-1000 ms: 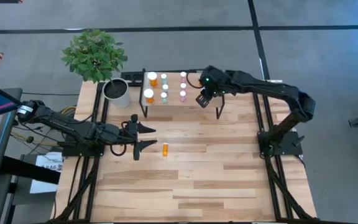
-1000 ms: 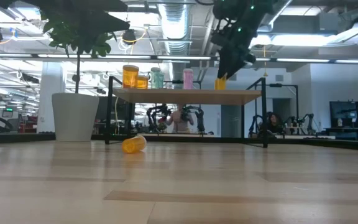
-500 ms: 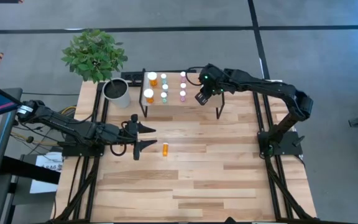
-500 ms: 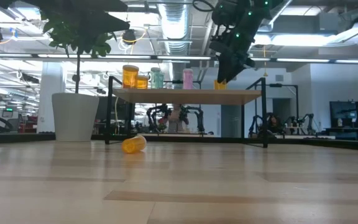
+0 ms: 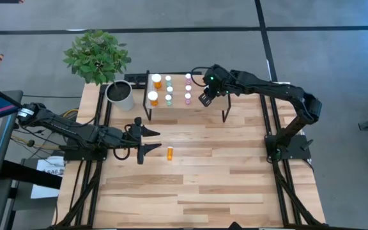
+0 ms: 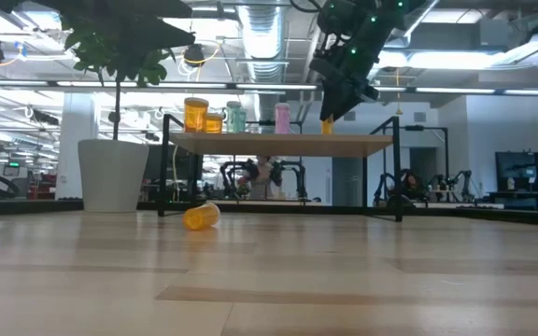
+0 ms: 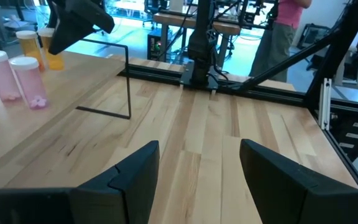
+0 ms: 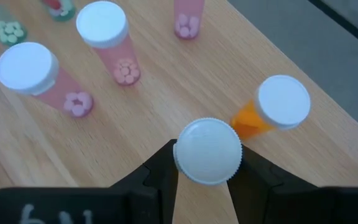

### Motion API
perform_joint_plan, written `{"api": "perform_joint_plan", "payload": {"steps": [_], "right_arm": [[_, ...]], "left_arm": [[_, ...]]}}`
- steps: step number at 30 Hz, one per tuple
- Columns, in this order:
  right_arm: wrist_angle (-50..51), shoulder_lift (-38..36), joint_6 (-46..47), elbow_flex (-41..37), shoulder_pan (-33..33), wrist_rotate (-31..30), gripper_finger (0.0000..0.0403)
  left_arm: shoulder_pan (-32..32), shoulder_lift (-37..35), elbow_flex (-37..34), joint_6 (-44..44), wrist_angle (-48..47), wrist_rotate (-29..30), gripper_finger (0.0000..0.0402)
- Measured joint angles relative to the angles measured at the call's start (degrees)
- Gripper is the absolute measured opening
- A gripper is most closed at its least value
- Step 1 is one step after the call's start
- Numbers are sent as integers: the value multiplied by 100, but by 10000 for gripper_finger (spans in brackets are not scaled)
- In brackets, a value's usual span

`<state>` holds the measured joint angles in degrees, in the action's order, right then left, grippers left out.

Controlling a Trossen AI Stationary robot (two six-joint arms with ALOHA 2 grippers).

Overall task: Pick and place medicine bottles onto shelf by color
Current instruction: Put the bottom small orange pill bottle on the shelf aligned with the other small orange pill bottle, then put the small orange pill bottle on the shelf aligned with the other small orange pill bottles

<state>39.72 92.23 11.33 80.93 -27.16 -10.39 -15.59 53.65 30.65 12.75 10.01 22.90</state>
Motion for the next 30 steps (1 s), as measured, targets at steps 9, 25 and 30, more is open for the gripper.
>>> {"api": "perform_joint_plan", "payload": {"steps": [9,25,30], "right_arm": [[9,0,17,0,11,2,159],[116,-57,37,2,11,4,214],[174,-190,39,7,11,7,235]], "left_arm": [[0,0,1,0,0,2,212],[0,0,0,4,-1,2,212],[0,0,1,6,0,2,212]]}}
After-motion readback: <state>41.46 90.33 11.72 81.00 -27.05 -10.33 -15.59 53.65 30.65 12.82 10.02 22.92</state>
